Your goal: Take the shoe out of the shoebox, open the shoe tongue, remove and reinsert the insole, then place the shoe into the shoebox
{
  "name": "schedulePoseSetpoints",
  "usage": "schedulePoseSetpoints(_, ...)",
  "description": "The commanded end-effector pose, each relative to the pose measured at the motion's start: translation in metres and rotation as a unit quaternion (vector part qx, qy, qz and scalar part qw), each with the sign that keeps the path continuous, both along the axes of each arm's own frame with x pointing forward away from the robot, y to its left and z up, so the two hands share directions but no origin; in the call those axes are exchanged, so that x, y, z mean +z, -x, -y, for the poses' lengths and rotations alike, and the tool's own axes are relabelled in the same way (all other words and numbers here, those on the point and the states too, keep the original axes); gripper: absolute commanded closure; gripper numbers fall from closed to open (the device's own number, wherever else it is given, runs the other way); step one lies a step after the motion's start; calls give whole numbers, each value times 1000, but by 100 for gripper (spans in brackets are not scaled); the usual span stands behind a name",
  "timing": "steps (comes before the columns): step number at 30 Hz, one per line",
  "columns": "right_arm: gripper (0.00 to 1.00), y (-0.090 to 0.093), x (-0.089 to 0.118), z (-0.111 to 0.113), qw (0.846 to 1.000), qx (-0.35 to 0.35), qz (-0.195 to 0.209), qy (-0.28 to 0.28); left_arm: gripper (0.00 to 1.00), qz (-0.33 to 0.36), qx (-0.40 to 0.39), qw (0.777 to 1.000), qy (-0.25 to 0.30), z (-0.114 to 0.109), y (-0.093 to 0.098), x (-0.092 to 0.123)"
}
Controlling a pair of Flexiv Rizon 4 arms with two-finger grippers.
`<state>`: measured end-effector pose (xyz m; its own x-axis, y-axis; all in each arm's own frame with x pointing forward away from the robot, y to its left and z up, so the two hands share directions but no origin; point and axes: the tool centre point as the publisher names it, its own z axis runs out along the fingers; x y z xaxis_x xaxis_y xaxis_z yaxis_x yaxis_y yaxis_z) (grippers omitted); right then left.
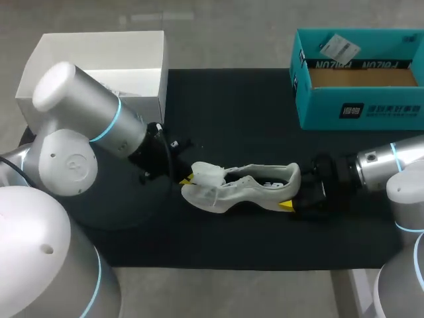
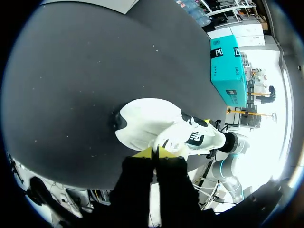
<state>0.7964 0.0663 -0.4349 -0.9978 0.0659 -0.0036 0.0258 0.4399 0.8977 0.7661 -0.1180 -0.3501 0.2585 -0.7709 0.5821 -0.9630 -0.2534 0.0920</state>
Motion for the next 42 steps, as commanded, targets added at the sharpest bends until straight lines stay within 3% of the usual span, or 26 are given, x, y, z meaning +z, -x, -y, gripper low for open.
schedulePoseSetpoints(1, 100, 0, -3, -2, 1000, -1, 0, 1, 100, -9, 4, 1000, -10, -2, 0, 0)
schedulePoseSetpoints(5, 100, 0, -3, -2, 1000, -1, 0, 1, 100, -32, 20, 999, -18, -7, 5, -8)
schedulePoseSetpoints(7, 100, 0, -3, -2, 1000, -1, 0, 1, 83, -41, 26, 999, -18, -9, 6, -11)
schedulePoseSetpoints(12, 100, 0, -3, -2, 1000, -1, 0, 1, 83, -47, 33, 998, -25, -11, 7, -11)
schedulePoseSetpoints(17, 100, 0, -3, -2, 1000, -1, 0, 1, 68, -22, 11, 999, -25, -8, 0, 1)
schedulePoseSetpoints(23, 100, 0, -3, -2, 1000, -1, 0, 1, 39, 39, -43, 998, -30, 6, -14, 36)
schedulePoseSetpoints(27, 100, 0, -3, -2, 1000, -1, 0, 1, 3, 68, -71, 994, -41, 10, -18, 53)
schedulePoseSetpoints(28, 100, 0, -3, -2, 1000, -1, 0, 1, 0, 76, -80, 993, -41, 10, -19, 57)
schedulePoseSetpoints(35, 100, 0, -3, -2, 1000, -1, 0, 1, 0, 132, -181, 973, -62, 8, -27, 80)
schedulePoseSetpoints(38, 100, 0, -3, -2, 1000, -1, 0, 1, 0, 188, -277, 942, -32, 8, -35, 89)
schedulePoseSetpoints(41, 100, 0, -3, -2, 1000, -1, 0, 1, 0, 232, -480, 846, 2, 17, -44, 103)
schedulePoseSetpoints(42, 100, 0, -3, -2, 1000, -1, 0, 1, 0, 249, -564, 787, 12, 24, -44, 109)
